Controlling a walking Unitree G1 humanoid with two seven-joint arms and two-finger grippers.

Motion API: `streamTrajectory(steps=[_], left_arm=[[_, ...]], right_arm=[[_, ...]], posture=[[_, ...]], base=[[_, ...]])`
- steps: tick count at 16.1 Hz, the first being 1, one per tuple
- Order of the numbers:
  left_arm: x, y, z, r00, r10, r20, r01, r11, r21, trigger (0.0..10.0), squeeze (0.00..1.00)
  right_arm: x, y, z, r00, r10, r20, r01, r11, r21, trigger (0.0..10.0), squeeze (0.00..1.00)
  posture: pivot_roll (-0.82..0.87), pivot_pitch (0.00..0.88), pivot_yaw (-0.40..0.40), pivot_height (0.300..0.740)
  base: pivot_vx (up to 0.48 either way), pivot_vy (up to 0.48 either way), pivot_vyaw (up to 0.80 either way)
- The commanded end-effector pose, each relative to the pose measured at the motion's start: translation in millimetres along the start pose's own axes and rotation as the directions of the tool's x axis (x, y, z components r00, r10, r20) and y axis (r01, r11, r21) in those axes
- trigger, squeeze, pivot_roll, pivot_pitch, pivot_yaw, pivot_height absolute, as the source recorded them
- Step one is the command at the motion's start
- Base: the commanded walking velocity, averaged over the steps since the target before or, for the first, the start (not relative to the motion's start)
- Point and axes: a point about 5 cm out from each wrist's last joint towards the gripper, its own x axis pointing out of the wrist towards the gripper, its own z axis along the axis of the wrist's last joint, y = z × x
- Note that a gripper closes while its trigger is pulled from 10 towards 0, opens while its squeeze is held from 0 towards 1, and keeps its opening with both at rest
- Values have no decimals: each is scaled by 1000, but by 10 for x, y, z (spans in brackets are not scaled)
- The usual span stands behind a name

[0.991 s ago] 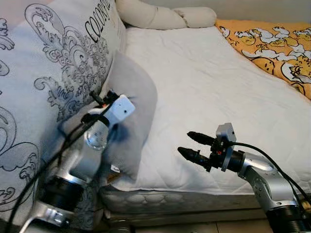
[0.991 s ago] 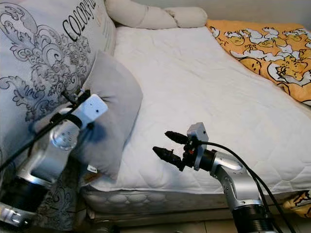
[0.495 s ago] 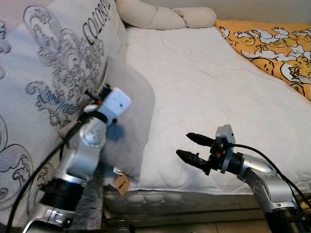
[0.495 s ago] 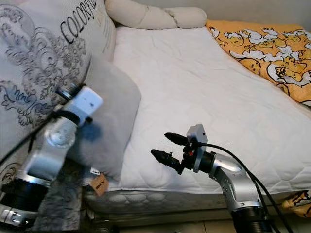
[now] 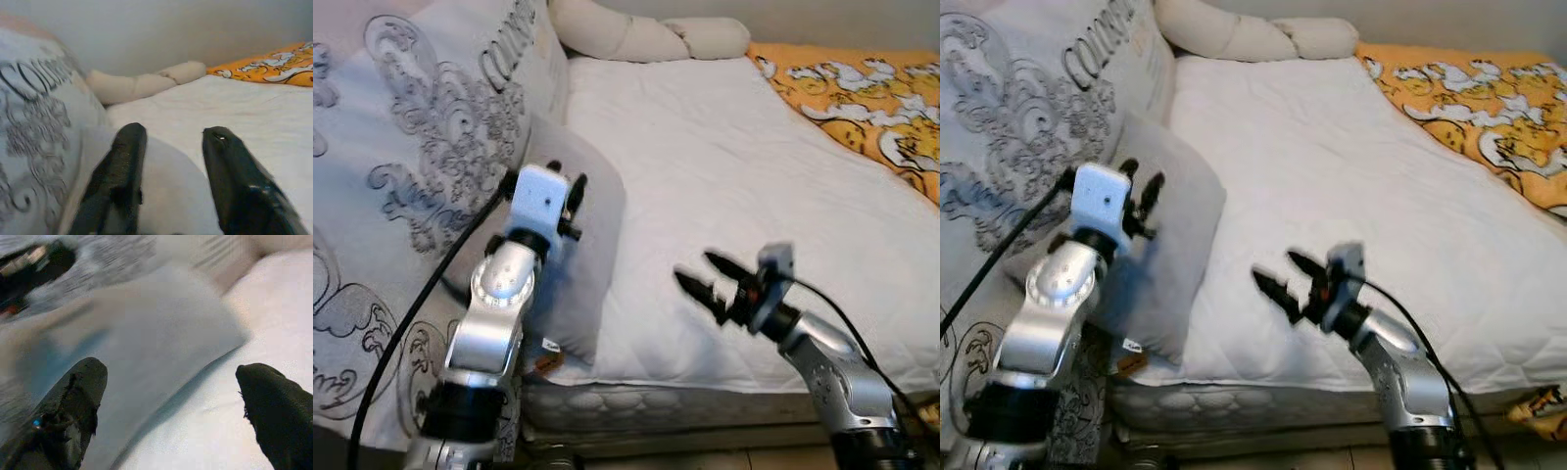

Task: Clean up the room

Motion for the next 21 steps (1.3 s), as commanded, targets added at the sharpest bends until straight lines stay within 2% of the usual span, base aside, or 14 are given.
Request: streamTrajectory(steps=[1, 2, 3, 4, 5, 6, 7, 8, 10, 15, 19, 21], left_arm=[[-30, 26, 1, 1000, 27, 11, -26, 999, -37, 10000, 973], [-64, 22, -31, 999, 48, 0, -47, 993, -112, 10000, 965], [-88, 27, -54, 998, 56, -9, -57, 988, -146, 10000, 961], [-109, 40, -88, 998, 64, -25, -67, 986, -153, 10000, 949], [-126, 53, -123, 997, 71, -39, -76, 985, -154, 10000, 937], [-176, 89, -231, 993, 92, -80, -103, 984, -147, 10000, 933], [-220, 106, -306, 989, 100, -106, -114, 984, -133, 10000, 933], [-267, 115, -364, 987, 105, -125, -121, 984, -128, 10000, 929], [-294, 96, -369, 986, 107, -128, -124, 983, -135, 10000, 937], [-272, 85, -328, 985, 131, -109, -146, 979, -143, 10000, 929], [-268, 83, -360, 982, 138, -132, -156, 978, -139, 10000, 925], [-266, 73, -372, 981, 135, -140, -155, 978, -139, 10000, 918]], right_arm=[[-24, -23, 93, 997, -69, 46, 72, 995, -62, 10000, 1000], [-7, -17, 159, 982, -151, 109, 165, 978, -126, 10000, 1000], [-11, -94, 159, 944, -299, 141, 312, 946, -82, 10000, 886], [-32, -176, 116, 889, -441, 124, 448, 893, -41, 10000, 0], [-35, -177, 107, 873, -472, 125, 479, 877, -37, 10000, 0], [-26, -166, 117, 838, -528, 138, 533, 846, 4, 10000, 0], [-5, -144, 138, 830, -537, 149, 537, 842, 48, 10000, 0], [31, -111, 170, 837, -524, 156, 533, 846, -21, 10000, 0], [69, -114, 199, 837, -523, 161, 544, 828, -137, 10000, 0], [71, -135, 225, 824, -544, 161, 566, 807, -170, 10000, 0], [65, -147, 210, 814, -559, 157, 580, 796, -175, 10000, 0], [40, -184, 204, 787, -595, 161, 616, 766, -181, 10000, 0]], posture=[[87, 0, -27, 740], [73, 0, -26, 740], [67, 0, -26, 740], [67, 0, -32, 740], [67, 0, -33, 740], [65, 0, -36, 740], [63, 0, -40, 740], [61, 0, -43, 740], [67, 0, -57, 740], [66, 0, -62, 740], [65, 0, -61, 740], [63, 0, -58, 740]], base=[[0, 0, 0], [0, -319, 0], [0, -405, 0], [0, -405, 0], [0, -401, 0], [0, -409, 0], [0, -405, 0], [0, -405, 0], [0, -414, 0], [0, -438, 88], [0, -447, 800], [0, -456, 800]])
